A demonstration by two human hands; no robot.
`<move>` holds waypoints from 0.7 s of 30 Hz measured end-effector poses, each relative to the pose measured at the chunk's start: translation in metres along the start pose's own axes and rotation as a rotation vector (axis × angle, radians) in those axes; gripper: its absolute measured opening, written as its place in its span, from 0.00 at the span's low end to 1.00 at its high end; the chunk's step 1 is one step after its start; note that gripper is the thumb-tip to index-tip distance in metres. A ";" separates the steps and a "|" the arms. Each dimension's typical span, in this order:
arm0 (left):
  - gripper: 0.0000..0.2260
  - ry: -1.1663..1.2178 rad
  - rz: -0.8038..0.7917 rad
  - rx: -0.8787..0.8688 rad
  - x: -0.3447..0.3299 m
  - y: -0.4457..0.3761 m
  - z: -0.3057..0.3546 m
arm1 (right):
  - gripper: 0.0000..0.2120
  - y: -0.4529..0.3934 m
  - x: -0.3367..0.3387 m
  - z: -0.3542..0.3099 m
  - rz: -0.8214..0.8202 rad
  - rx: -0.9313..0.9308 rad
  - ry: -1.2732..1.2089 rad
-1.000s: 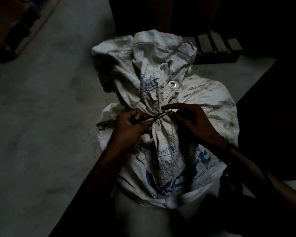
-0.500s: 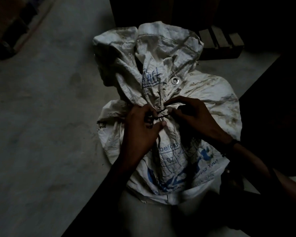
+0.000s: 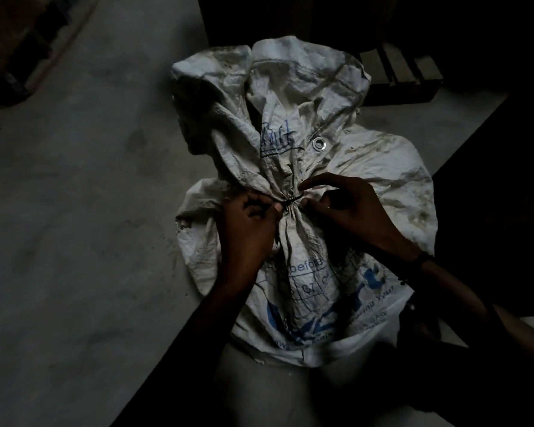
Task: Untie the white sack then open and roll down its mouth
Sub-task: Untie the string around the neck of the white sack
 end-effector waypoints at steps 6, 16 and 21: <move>0.04 0.019 0.007 -0.017 -0.010 0.005 -0.004 | 0.09 0.003 -0.001 0.000 -0.003 0.008 0.016; 0.06 0.041 0.063 0.001 -0.012 0.011 -0.007 | 0.08 0.005 -0.004 0.004 -0.005 0.016 0.027; 0.05 0.036 0.051 -0.008 -0.005 0.009 -0.001 | 0.08 0.003 -0.003 0.003 0.030 0.049 0.094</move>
Point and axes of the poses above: each hand's wrist, its own y-axis away from the middle knuckle, its own x-axis out of the back of the hand, z = x × y, the point moved 4 cm from there along -y, towards the middle knuckle, and after that the axes turned 4 degrees about z, right-handed, at the moved point
